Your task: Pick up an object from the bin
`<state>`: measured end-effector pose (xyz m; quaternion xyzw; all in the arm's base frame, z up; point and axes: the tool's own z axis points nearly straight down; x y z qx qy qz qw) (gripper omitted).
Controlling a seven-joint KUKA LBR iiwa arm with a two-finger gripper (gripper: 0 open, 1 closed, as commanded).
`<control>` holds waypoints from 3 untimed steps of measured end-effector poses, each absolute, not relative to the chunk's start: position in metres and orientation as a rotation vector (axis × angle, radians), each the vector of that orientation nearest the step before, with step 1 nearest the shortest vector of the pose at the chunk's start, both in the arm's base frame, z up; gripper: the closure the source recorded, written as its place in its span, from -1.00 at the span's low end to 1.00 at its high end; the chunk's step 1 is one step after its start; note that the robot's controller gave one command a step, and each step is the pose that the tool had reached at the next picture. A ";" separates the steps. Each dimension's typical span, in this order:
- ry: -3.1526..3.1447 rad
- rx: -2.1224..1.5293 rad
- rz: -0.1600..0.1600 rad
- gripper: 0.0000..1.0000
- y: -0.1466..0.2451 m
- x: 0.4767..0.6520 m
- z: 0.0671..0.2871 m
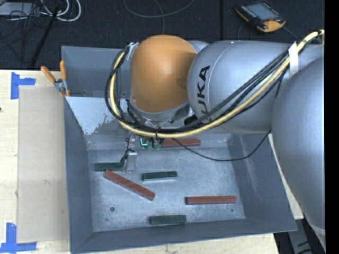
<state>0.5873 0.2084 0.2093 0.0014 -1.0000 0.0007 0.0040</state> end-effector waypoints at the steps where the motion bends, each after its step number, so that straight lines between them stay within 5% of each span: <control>1: -3.141 -0.001 0.000 -1.00 0.208 0.589 0.214; 3: -3.144 -0.021 -0.002 -1.00 0.206 0.593 0.113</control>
Offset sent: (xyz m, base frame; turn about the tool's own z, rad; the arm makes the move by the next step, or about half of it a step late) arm -0.0105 0.0152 -0.1263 -0.0264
